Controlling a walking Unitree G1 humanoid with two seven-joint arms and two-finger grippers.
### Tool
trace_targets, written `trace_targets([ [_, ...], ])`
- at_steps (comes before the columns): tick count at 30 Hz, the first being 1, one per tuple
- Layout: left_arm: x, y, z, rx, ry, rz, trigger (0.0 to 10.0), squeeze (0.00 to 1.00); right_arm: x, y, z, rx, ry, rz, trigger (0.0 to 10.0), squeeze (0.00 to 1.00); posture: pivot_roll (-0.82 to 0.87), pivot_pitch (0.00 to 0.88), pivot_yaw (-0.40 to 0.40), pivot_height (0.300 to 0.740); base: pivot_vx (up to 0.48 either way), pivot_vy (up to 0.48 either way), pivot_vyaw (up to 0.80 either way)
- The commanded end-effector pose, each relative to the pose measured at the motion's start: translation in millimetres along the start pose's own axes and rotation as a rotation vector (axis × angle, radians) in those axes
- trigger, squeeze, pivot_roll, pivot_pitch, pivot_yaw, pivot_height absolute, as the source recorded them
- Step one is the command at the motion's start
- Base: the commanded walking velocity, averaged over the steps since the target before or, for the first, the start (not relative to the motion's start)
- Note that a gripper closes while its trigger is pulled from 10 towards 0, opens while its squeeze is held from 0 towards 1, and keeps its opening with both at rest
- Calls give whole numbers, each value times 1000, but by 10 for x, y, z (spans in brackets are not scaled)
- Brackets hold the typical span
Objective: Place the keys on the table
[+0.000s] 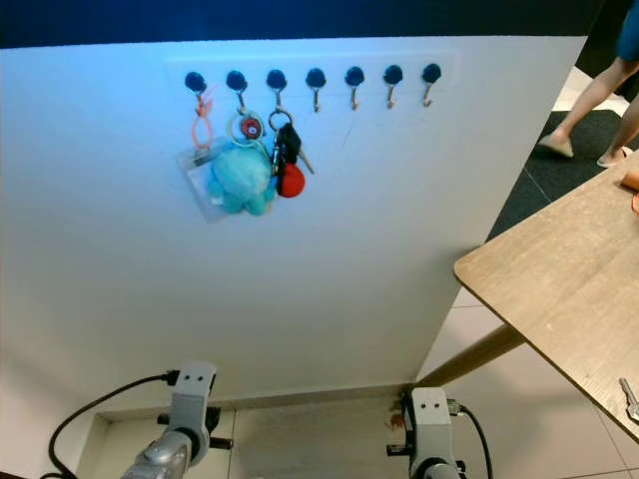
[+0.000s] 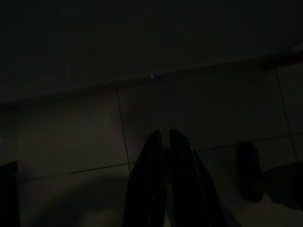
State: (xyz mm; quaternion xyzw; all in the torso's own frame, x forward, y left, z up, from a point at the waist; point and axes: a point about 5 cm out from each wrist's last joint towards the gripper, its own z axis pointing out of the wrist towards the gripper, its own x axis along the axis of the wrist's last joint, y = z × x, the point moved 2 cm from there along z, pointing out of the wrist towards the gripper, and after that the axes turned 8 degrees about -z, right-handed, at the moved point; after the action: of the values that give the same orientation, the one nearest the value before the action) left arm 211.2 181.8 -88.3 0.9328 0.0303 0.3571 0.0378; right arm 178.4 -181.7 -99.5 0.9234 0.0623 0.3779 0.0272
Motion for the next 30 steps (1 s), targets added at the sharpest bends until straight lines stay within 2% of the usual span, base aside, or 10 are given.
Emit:
trace_targets([
  [1,-32,-53,-11,7,-22,17,10000,0,-22,-4,-4,-7,-12,20,10000,0,24,28,20,740,0,0,0],
  [21,-73,-22,-12,-5,-39,52,10000,0,-37,-32,-14,51,-11,19,10000,0,17,19,3,740,0,0,0],
  [30,-27,2,-1,-20,-26,86,10000,0,33,-88,10,63,16,44,10000,0,20,14,25,740,0,0,0],
])
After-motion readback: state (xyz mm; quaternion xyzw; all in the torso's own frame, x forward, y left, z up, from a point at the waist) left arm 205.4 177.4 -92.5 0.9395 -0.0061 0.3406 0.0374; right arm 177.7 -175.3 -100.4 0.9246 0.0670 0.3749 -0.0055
